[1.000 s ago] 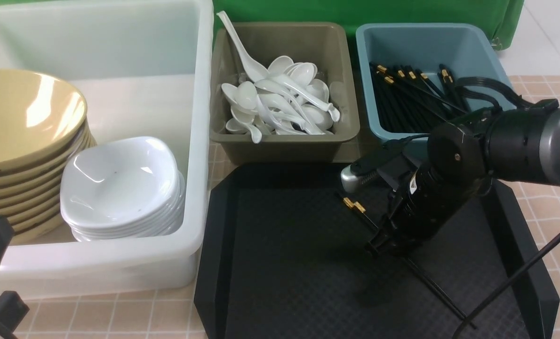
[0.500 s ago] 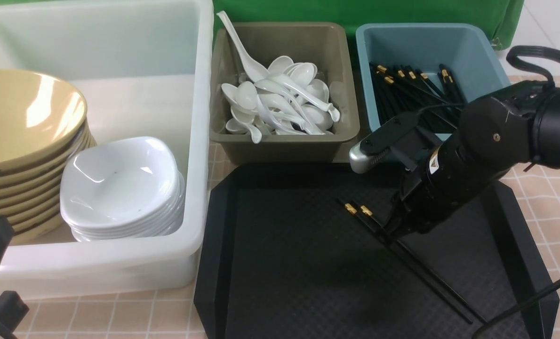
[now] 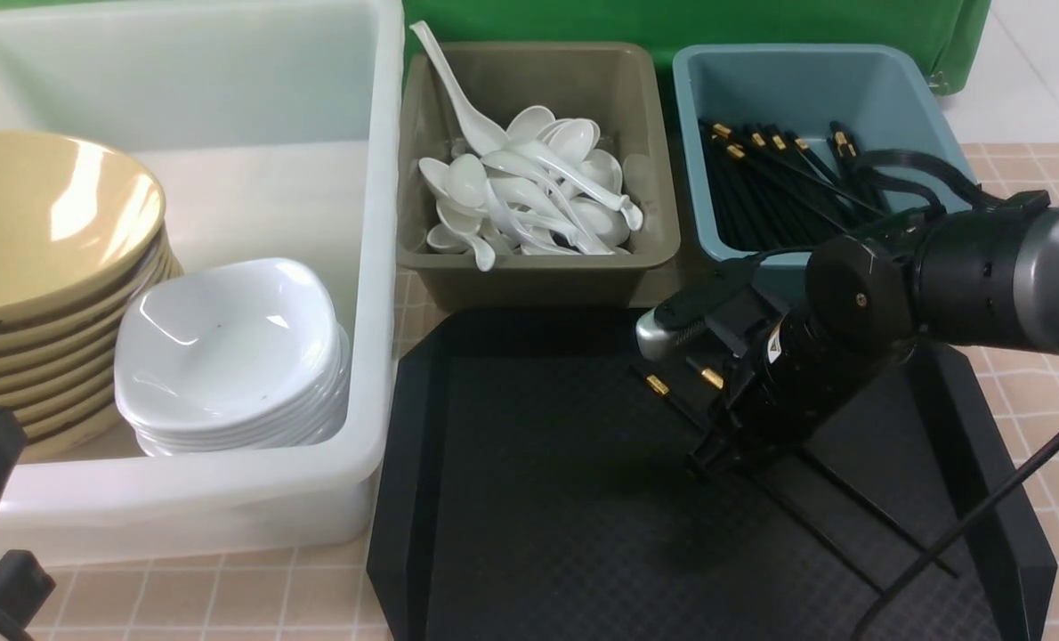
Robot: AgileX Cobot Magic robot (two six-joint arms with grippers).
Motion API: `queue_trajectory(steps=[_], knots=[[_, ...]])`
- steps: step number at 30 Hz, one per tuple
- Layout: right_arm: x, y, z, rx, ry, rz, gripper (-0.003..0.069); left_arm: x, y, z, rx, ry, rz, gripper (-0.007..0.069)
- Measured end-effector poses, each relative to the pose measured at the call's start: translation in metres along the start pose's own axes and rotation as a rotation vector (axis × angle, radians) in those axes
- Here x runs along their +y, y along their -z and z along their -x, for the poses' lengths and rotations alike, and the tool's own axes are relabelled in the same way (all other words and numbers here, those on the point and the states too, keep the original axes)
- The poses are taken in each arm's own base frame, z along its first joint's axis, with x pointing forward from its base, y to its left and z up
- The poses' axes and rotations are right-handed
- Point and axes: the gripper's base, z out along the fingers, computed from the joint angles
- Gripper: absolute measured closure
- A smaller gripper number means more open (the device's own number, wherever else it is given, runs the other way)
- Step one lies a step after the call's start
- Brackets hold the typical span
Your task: On brown table put chopsticks spoon bowls plates into blue grey white boxes.
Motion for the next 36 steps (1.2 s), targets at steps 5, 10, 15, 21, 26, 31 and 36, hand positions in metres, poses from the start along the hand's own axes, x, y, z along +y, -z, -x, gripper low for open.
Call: queue_trajectory(steps=[5, 10, 15, 21, 26, 31, 36], knots=[[0.000, 0.008, -0.002, 0.001, 0.024, 0.000, 0.0591, 0.000, 0.000, 0.000, 0.000, 0.000, 0.000, 0.0619], [0.002, 0.068, -0.001, -0.131, 0.049, -0.023, 0.0591, 0.000, 0.000, 0.000, 0.000, 0.000, 0.000, 0.0619], [-0.010, 0.152, 0.013, -0.606, 0.062, -0.156, 0.0591, 0.000, 0.000, 0.000, 0.000, 0.000, 0.000, 0.0619], [-0.058, 0.164, 0.041, -1.029, -0.038, -0.338, 0.0586, 0.000, 0.000, 0.000, 0.000, 0.000, 0.000, 0.0619], [-0.100, 0.121, 0.054, -1.001, -0.150, -0.370, 0.0499, 0.000, 0.000, 0.000, 0.000, -0.001, 0.000, 0.0619], [-0.112, 0.099, 0.047, -0.749, -0.249, -0.293, 0.0325, 0.000, 0.000, -0.001, 0.006, -0.001, 0.001, 0.0619], [-0.093, 0.099, 0.021, -0.385, -0.264, -0.184, 0.0277, 0.000, 0.000, -0.001, 0.008, -0.001, 0.001, 0.0619]])
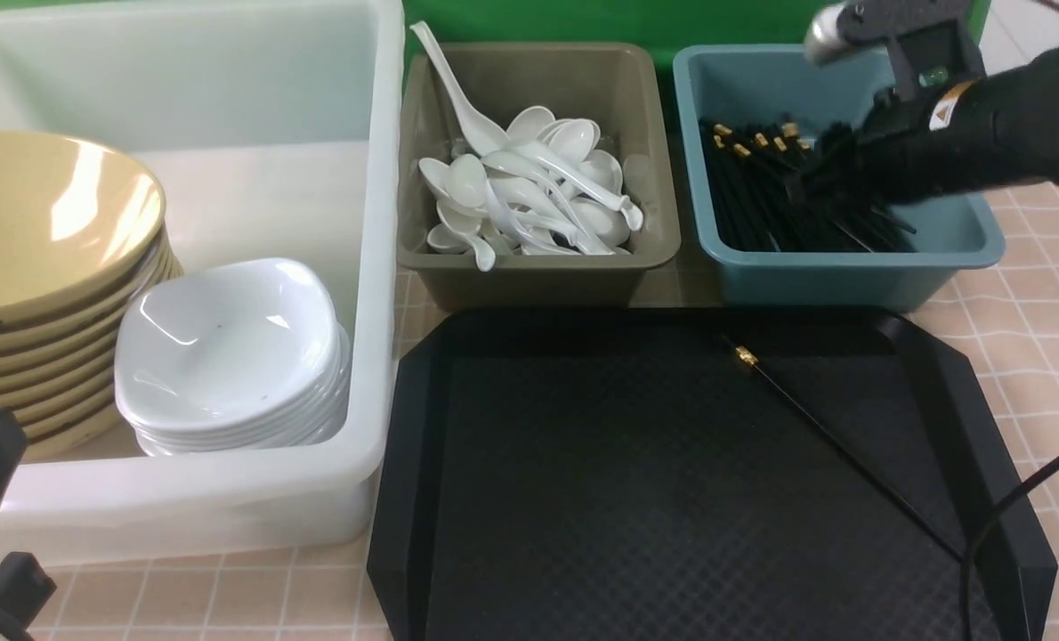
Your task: On brown table put chopsticks spoon bowls plates into blue grey white boxes.
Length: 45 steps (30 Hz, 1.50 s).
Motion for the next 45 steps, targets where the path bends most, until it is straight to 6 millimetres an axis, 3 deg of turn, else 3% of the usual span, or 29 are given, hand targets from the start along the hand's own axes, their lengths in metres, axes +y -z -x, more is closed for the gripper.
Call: queue_trajectory(steps=[3, 7, 12, 15, 19, 21, 24, 26, 28, 30, 33, 35, 37, 40, 42, 45], knots=[[0.012, -0.005, -0.023, 0.169, 0.068, 0.037, 0.0296, 0.000, 0.000, 0.000, -0.001, -0.001, 0.000, 0.0619], [0.032, -0.031, -0.053, 0.333, 0.158, 0.090, 0.0353, 0.000, 0.000, 0.000, -0.002, 0.000, 0.000, 0.0619], [0.040, -0.060, -0.069, 0.405, 0.153, 0.108, 0.0419, 0.000, 0.000, 0.000, -0.002, -0.001, 0.000, 0.0619], [0.041, -0.068, -0.069, 0.395, 0.150, 0.103, 0.0466, 0.000, 0.000, 0.000, -0.003, -0.001, 0.000, 0.0619], [0.045, -0.066, -0.071, 0.434, 0.174, 0.134, 0.0573, 0.000, 0.000, 0.000, -0.002, -0.001, 0.000, 0.0619], [0.051, -0.057, -0.071, 0.457, 0.198, 0.177, 0.0588, 0.000, 0.000, 0.000, 0.000, 0.000, 0.000, 0.0619], [0.059, -0.036, -0.058, 0.403, 0.226, 0.214, 0.0588, 0.000, 0.000, 0.000, 0.004, 0.000, 0.001, 0.0619], [0.063, -0.004, -0.030, 0.254, 0.257, 0.218, 0.0588, 0.000, 0.000, 0.000, 0.004, 0.000, 0.001, 0.0619], [0.061, 0.035, 0.004, 0.027, 0.283, 0.189, 0.0588, 0.000, 0.000, 0.000, 0.002, 0.000, 0.001, 0.0619], [0.055, 0.058, 0.027, -0.172, 0.289, 0.143, 0.0588, 0.000, 0.000, 0.000, 0.002, -0.001, 0.001, 0.0619], [0.041, 0.077, 0.057, -0.485, 0.260, 0.034, 0.0588, 0.000, 0.000, 0.000, 0.001, -0.003, 0.000, 0.0619], [0.032, 0.075, 0.067, -0.598, 0.240, -0.022, 0.0588, 0.000, 0.000, 0.000, 0.001, -0.003, 0.000, 0.0619], [0.017, 0.055, 0.075, -0.690, 0.209, -0.093, 0.0574, 0.000, 0.000, 0.000, 0.000, -0.004, 0.000, 0.0619], [0.001, 0.017, 0.071, -0.670, 0.181, -0.136, 0.0516, 0.000, 0.000, 0.000, -0.001, -0.006, 0.001, 0.0619], [-0.008, -0.004, 0.062, -0.599, 0.139, -0.129, 0.0429, 0.000, 0.000, 0.000, -0.001, -0.015, 0.003, 0.0619], [-0.011, -0.001, 0.057, -0.532, 0.106, -0.105, 0.0344, 0.000, 0.000, 0.000, -0.001, -0.017, 0.004, 0.0619]])
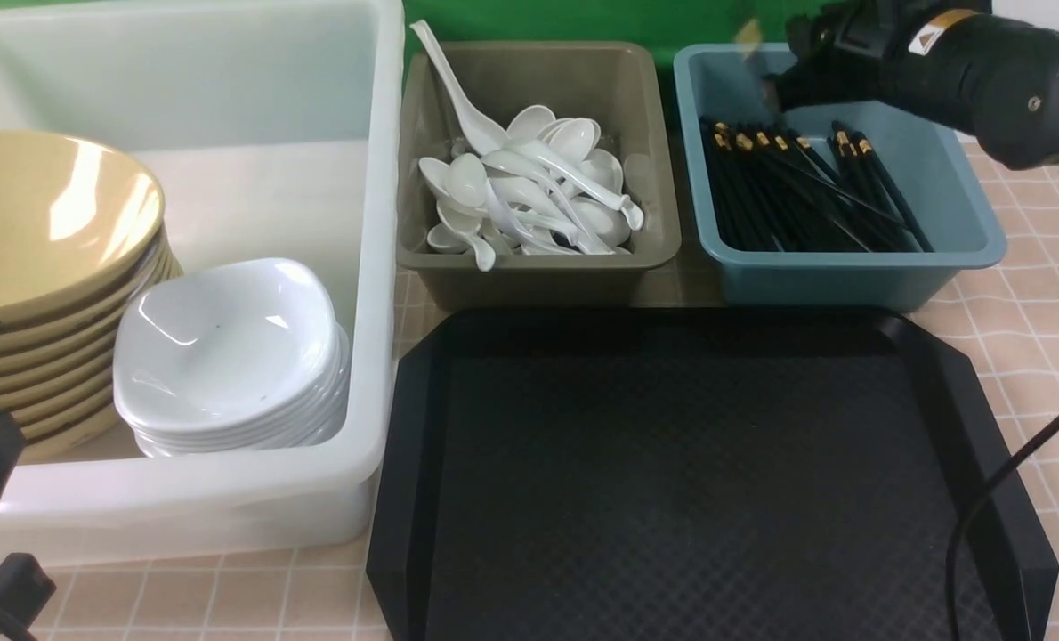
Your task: On brown table put chopsticks spoon bowls plates into blue grey white boxes.
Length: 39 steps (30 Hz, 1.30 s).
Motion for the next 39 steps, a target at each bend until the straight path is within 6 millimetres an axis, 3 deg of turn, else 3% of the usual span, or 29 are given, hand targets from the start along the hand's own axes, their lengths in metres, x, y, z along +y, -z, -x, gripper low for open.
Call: queue_trajectory(steps=[2, 3, 6, 9, 11, 12, 13, 15, 23, 30, 33, 39], knots=[[0.000, 0.009, 0.003, 0.035, -0.003, 0.019, 0.0327, 0.000, 0.000, 0.000, 0.000, 0.000, 0.000, 0.0619], [-0.001, 0.036, 0.020, 0.065, -0.009, 0.046, 0.0330, 0.000, 0.000, 0.000, 0.000, 0.000, 0.000, 0.0619], [-0.003, 0.075, 0.039, 0.067, 0.005, 0.068, 0.0377, 0.000, 0.000, 0.000, 0.000, 0.000, 0.000, 0.0619], [0.004, 0.157, 0.062, -0.080, 0.102, 0.077, 0.0543, 0.000, 0.000, 0.000, 0.000, -0.001, 0.000, 0.0619], [0.014, 0.192, 0.054, -0.161, 0.133, 0.085, 0.0603, 0.000, 0.000, 0.000, 0.000, -0.001, 0.000, 0.0619], [0.014, 0.196, 0.054, -0.175, 0.137, 0.084, 0.0610, 0.000, 0.000, 0.000, 0.000, -0.001, 0.000, 0.0619], [0.022, 0.220, 0.039, -0.231, 0.149, 0.094, 0.0620, 0.000, 0.000, 0.000, 0.000, -0.001, 0.000, 0.0619], [0.029, 0.243, 0.014, -0.271, 0.154, 0.107, 0.0621, 0.000, 0.000, 0.000, 0.000, -0.001, 0.000, 0.0619], [0.049, 0.270, -0.127, -0.132, 0.168, 0.145, 0.0621, 0.000, 0.000, 0.000, 0.000, -0.002, 0.001, 0.0619], [0.061, 0.276, -0.212, 0.006, 0.177, 0.181, 0.0621, 0.000, 0.000, 0.000, 0.000, -0.002, 0.001, 0.0619], [0.064, 0.277, -0.226, 0.070, 0.135, 0.198, 0.0620, 0.000, 0.000, 0.000, -0.001, -0.002, 0.000, 0.0619], [0.055, 0.282, -0.224, 0.034, -0.087, 0.091, 0.0617, 0.000, 0.000, 0.000, -0.001, -0.002, 0.000, 0.0619]])
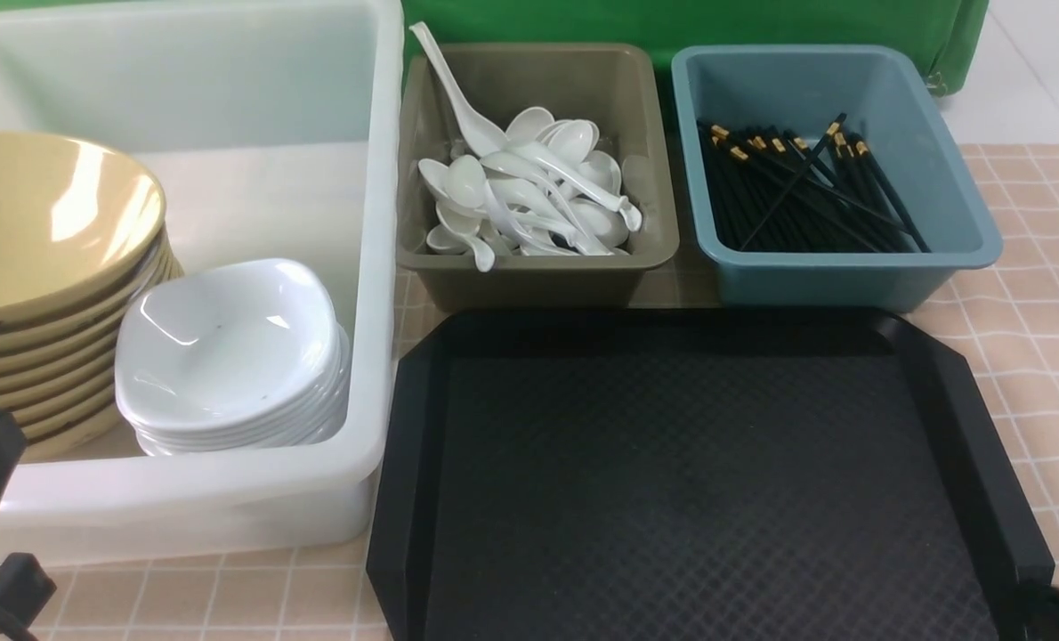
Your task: On brown table put chopsticks spoon bowls plates into blue grey white boxes.
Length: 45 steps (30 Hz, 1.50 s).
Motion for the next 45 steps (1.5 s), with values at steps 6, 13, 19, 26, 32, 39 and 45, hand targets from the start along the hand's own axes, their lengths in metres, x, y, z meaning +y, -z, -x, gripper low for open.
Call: queue_trajectory(steps=[6, 13, 19, 26, 32, 39, 45], knots=[[-0.016, 0.022, 0.007, -0.198, -0.007, -0.267, 0.0613, 0.000, 0.000, 0.000, 0.000, 0.000, 0.000, 0.0619], [-0.023, 0.030, -0.004, -0.137, -0.112, -0.432, 0.0609, 0.000, 0.000, 0.000, 0.000, 0.000, 0.000, 0.0619], [-0.023, 0.029, -0.008, -0.100, -0.136, -0.427, 0.0604, 0.000, 0.000, 0.000, 0.000, 0.000, 0.000, 0.0619], [-0.023, 0.029, -0.009, -0.097, -0.136, -0.424, 0.0594, 0.000, 0.000, 0.000, 0.000, 0.000, 0.000, 0.0619], [-0.023, 0.029, -0.009, -0.097, -0.136, -0.424, 0.0591, 0.000, 0.000, 0.000, 0.000, -0.001, 0.000, 0.0619], [-0.023, 0.029, -0.009, -0.097, -0.136, -0.424, 0.0589, 0.000, 0.000, 0.000, 0.000, -0.003, 0.000, 0.0619], [-0.023, 0.029, -0.009, -0.097, -0.135, -0.424, 0.0583, 0.000, 0.000, -0.002, -0.006, -0.005, -0.001, 0.0619]])
